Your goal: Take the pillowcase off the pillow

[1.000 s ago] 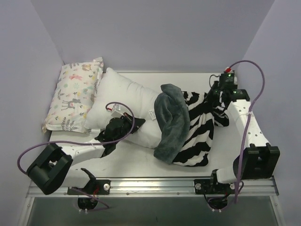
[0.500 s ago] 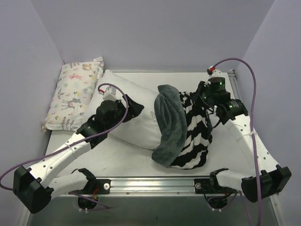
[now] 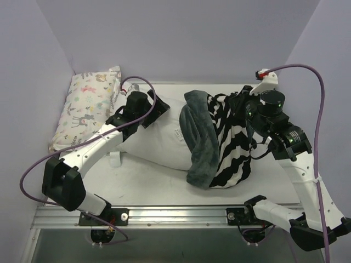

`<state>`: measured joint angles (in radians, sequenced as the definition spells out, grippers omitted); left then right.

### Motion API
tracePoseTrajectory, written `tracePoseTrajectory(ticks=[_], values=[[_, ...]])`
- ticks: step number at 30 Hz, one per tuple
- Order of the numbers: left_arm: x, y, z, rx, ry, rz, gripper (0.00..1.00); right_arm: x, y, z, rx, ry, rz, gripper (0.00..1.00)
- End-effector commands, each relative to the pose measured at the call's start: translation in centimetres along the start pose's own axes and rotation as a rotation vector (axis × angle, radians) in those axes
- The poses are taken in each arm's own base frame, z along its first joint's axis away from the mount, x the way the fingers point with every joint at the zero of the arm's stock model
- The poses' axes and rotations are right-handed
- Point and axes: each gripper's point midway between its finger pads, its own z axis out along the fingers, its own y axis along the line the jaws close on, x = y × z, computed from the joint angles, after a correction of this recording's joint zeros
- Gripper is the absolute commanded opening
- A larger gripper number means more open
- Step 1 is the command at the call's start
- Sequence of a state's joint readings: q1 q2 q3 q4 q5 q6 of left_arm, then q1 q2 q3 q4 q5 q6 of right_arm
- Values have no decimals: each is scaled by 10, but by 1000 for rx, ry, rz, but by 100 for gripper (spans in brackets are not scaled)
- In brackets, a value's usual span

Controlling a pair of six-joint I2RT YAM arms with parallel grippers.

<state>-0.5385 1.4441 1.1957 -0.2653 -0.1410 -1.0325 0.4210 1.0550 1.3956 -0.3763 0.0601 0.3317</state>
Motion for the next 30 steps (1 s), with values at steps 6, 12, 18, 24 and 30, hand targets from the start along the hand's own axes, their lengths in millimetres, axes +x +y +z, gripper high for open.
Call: tracePoseTrajectory(ticks=[6, 12, 18, 24, 30], values=[[54, 4, 58, 10, 166, -173, 90, -25, 12, 2, -24, -151, -17, 0], [89, 30, 74, 38, 232, -173, 18, -7, -15, 15, 128, -48, -98, 1], [98, 75, 54, -54, 186, -74, 0, 32, -82, 20, 416, 128, -66, 19], [112, 117, 30, -89, 165, -26, 0, 74, -113, 15, 470, 262, 0, 77], [128, 124, 29, -74, 176, -15, 0, 85, -46, 35, 218, 334, -111, 95]])
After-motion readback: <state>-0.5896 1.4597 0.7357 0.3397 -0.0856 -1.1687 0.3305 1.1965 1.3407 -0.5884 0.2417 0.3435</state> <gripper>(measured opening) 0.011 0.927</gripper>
